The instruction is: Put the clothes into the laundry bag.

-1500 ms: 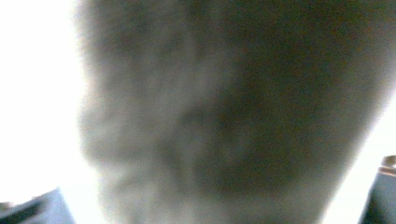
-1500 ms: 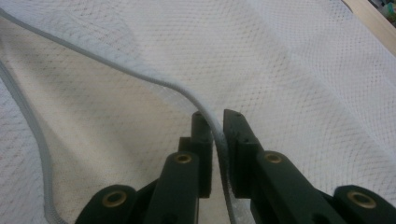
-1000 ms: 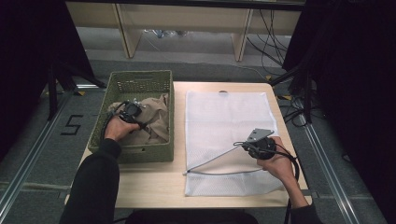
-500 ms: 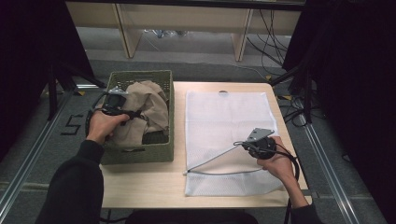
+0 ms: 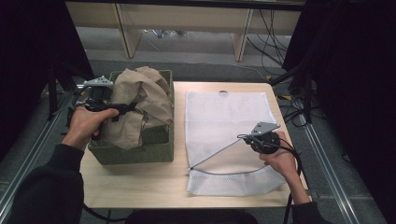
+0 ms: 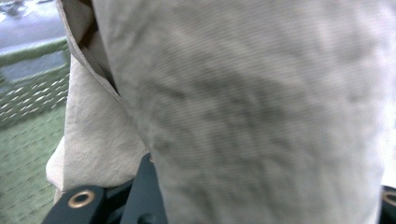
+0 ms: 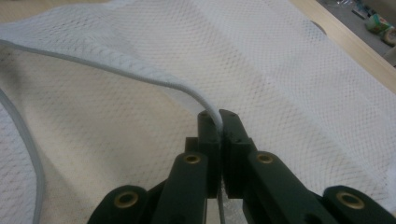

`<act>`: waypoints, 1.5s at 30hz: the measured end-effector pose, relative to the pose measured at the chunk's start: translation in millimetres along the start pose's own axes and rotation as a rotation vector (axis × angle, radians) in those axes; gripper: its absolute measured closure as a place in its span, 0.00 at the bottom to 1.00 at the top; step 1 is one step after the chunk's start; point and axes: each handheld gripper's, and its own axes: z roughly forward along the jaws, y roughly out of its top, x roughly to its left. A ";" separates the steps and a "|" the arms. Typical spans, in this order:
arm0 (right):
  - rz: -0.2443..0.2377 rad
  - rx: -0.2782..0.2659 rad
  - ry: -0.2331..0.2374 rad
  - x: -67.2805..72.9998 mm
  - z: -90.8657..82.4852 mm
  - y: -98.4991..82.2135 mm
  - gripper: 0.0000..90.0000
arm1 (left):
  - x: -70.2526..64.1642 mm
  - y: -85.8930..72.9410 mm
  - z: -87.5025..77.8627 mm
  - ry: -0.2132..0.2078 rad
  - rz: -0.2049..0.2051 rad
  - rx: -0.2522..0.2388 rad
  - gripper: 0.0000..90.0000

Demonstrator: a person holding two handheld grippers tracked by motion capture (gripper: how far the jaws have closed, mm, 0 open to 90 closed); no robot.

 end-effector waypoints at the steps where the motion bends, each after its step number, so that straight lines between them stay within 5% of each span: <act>1: -0.005 -0.004 0.006 -2.5 0.4 0.8 0.99 | -5.9 2.6 -3.7 -0.024 0.001 -0.010 0.76; 14: 0.025 -0.007 0.003 -8.1 1.7 3.0 0.99 | -69.6 3.4 -26.1 -0.238 0.061 -0.026 0.76; 22: 0.014 -0.004 0.005 -11.0 5.4 4.7 0.99 | -119.7 -11.4 -17.2 -0.414 0.096 0.021 0.76; 27: 0.019 -0.010 0.009 -11.8 5.4 6.1 0.99 | -155.3 -25.7 5.2 -0.562 0.119 0.058 0.76; 32: 0.039 -0.018 0.015 -11.8 3.7 6.7 0.98 | -183.4 -41.3 37.8 -0.640 0.132 0.120 0.76; 38: 0.041 -0.035 0.024 -12.1 -0.8 8.1 0.98 | -195.1 -58.9 92.5 -0.668 0.120 0.194 0.75; 42: 0.044 -0.050 0.029 -11.7 -4.3 10.0 0.99 | -196.4 -67.1 126.3 -0.641 0.129 0.234 0.75; 45: 0.028 -0.068 0.032 -12.1 -6.5 11.6 0.99 | -194.3 -76.3 153.0 -0.606 0.049 0.261 0.74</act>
